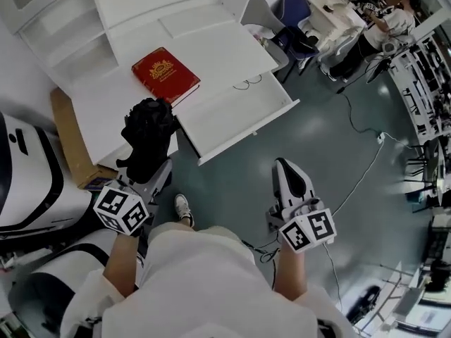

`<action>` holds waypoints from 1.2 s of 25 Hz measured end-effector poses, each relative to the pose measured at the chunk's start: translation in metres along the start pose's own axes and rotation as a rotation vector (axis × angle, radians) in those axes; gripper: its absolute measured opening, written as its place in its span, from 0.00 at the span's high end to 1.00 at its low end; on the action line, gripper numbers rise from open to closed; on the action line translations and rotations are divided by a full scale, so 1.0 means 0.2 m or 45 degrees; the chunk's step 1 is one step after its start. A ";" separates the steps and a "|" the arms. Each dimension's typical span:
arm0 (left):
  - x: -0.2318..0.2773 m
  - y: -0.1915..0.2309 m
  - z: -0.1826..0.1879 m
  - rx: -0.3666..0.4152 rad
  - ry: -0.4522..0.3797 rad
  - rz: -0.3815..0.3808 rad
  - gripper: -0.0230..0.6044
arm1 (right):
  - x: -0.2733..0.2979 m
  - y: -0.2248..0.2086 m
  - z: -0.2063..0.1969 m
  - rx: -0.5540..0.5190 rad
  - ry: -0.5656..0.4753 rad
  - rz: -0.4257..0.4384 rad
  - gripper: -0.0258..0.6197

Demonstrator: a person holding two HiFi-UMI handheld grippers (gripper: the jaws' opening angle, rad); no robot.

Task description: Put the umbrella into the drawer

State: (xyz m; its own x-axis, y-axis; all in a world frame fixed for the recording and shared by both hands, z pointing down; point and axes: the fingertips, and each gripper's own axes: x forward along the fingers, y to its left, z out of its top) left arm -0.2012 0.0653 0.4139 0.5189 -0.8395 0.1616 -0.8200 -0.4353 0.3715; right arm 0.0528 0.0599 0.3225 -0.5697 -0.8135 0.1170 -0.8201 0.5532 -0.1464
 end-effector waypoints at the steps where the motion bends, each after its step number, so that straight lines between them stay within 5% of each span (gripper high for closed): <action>1: 0.04 0.02 0.01 -0.001 0.013 -0.025 0.57 | 0.04 0.00 0.01 0.000 0.002 -0.011 0.96; 14: 0.41 0.06 -0.06 -0.044 0.201 -0.214 0.57 | 0.19 -0.24 -0.01 0.021 0.035 -0.196 0.96; 30: 0.96 -0.04 -0.04 0.090 0.341 -0.123 0.57 | 0.45 -0.81 0.11 0.074 -0.032 -0.107 0.96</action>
State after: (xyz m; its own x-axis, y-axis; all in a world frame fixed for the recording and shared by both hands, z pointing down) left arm -0.0941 -0.0902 0.4491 0.6331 -0.6812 0.3675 -0.7735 -0.5388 0.3338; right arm 0.1353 -0.1069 0.3345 -0.4967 -0.8613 0.1066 -0.8600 0.4719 -0.1942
